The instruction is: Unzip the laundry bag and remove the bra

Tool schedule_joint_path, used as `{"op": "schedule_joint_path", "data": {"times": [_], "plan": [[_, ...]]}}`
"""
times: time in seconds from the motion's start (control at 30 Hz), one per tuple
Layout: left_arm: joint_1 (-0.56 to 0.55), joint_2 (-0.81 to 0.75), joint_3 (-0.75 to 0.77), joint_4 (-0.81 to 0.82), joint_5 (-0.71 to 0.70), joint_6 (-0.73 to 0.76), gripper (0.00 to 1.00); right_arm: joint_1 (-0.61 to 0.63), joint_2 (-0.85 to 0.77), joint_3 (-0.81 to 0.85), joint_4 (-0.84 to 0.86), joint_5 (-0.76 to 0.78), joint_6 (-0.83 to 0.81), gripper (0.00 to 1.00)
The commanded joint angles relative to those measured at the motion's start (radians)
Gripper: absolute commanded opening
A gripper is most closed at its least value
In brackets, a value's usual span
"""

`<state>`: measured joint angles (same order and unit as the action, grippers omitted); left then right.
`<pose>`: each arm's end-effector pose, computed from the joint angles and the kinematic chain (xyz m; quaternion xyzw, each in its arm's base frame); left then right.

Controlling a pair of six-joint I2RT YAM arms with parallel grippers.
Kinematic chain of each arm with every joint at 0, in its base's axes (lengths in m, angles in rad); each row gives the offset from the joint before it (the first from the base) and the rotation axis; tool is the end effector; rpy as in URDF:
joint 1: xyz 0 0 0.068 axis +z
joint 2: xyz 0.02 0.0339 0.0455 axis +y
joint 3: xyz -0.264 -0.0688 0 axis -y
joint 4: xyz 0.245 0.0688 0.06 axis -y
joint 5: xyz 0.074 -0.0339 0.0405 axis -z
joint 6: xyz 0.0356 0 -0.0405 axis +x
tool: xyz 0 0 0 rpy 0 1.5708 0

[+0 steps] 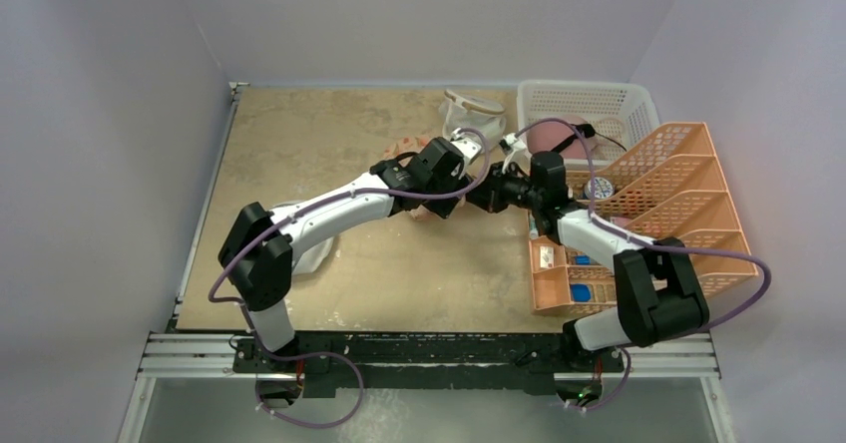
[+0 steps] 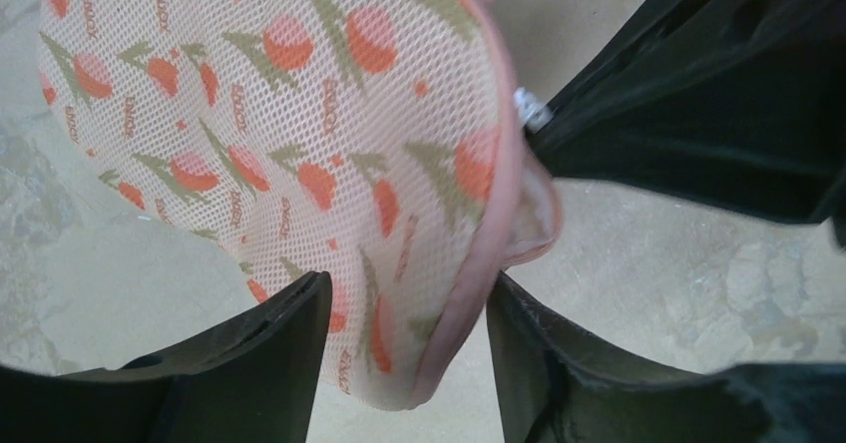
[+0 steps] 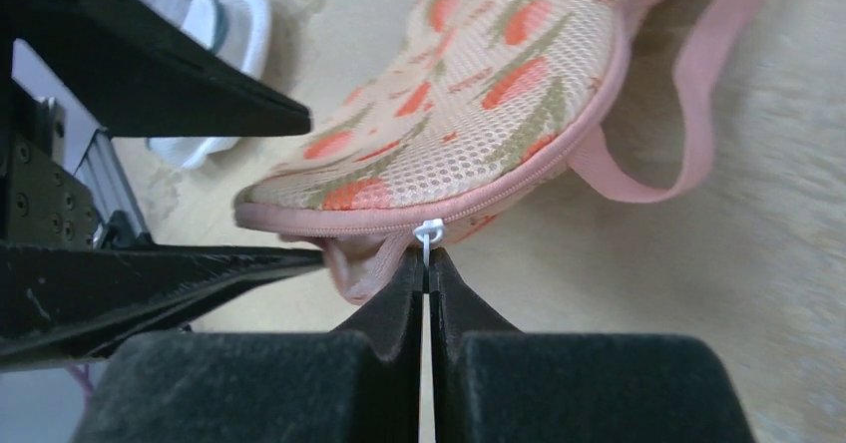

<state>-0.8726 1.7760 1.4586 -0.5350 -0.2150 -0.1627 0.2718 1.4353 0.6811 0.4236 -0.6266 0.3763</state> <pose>0.2609 -0.2991 0.2706 0.2881 0.8859 -0.0857 0.3534 0.2846 0.1010 0.2177 -0.1384 0.7825 0.4138 0.4442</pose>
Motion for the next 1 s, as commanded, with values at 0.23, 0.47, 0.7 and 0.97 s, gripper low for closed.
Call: {"op": "schedule_joint_path", "data": {"times": [0.23,0.47,0.7,0.97], "plan": [[0.004,-0.103,-0.022,0.091,0.056,0.004,0.64,0.106,-0.03,-0.006,0.147,0.006,0.125,0.0],[0.004,-0.052,0.006,0.052,0.017,0.0,0.53,0.107,-0.044,-0.003,0.143,0.004,0.13,0.0],[0.004,-0.039,0.009,0.046,0.017,0.005,0.3,0.107,-0.043,-0.013,0.142,0.004,0.127,0.0],[0.004,-0.034,0.024,0.022,0.009,0.023,0.01,0.107,-0.013,-0.008,0.127,0.007,0.111,0.0]]}}
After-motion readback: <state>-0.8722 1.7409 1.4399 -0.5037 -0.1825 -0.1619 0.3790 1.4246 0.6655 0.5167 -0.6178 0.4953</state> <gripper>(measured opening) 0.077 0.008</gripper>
